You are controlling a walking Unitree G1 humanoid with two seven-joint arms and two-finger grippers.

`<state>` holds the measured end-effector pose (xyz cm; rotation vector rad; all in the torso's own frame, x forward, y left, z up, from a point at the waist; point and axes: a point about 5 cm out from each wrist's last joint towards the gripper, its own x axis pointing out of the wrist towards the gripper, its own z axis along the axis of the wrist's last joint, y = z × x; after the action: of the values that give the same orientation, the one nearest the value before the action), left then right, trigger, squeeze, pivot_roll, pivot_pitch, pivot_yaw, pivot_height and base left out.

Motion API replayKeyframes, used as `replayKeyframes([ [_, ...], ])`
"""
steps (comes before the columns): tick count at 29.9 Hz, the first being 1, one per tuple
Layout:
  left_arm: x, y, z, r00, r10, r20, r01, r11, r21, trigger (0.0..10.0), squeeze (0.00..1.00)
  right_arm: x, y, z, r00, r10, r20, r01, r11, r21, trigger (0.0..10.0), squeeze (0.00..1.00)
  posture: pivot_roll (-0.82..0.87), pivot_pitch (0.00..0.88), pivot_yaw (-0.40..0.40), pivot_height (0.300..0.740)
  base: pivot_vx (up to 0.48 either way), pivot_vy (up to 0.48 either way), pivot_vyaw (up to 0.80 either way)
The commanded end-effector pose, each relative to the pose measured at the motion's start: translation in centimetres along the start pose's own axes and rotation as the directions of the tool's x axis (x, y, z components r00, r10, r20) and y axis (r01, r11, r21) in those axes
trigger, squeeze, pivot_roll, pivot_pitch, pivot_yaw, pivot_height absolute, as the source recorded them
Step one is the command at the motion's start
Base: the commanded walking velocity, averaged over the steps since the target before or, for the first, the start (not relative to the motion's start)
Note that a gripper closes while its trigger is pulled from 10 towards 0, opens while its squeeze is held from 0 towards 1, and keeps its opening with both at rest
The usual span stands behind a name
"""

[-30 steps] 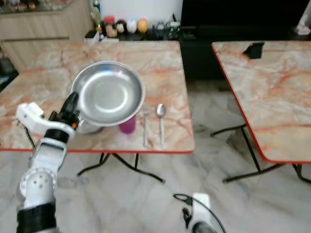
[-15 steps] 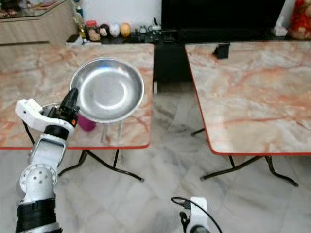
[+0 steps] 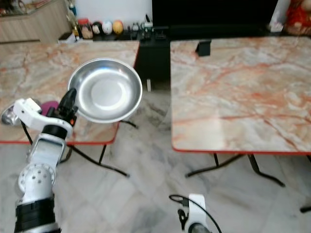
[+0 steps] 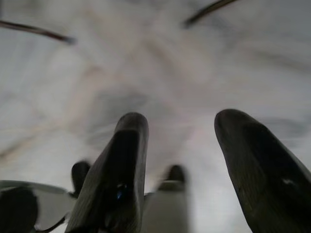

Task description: Setting the table

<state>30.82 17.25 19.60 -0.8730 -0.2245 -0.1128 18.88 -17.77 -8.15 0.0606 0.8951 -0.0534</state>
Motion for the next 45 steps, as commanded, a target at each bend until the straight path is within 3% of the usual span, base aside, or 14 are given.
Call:
replayKeyframes([
  [1, -0.04, 0.03, 0.95, 0.999, -0.004, 0.035, 0.004, 1.000, 0.005, 10.0, 0.00, 0.11, 0.58, 0.27, 1.000, 0.012, 0.006, -0.012, 1.000, 0.000, 10.0, 0.00, -0.06, 0.000, 0.059, 0.740, 0.000, -0.416, 0.00],
  [45, -0.59, 0.76, 0.40, 1.000, 0.014, 0.008, -0.014, 1.000, 0.028, 10.0, 0.00, 0.06, 0.39, 0.11, 1.000, 0.007, 0.001, -0.007, 1.000, -0.001, 10.0, 0.00, -0.07, 0.000, 0.047, 0.740, 0.000, -0.418, 0.00],
])
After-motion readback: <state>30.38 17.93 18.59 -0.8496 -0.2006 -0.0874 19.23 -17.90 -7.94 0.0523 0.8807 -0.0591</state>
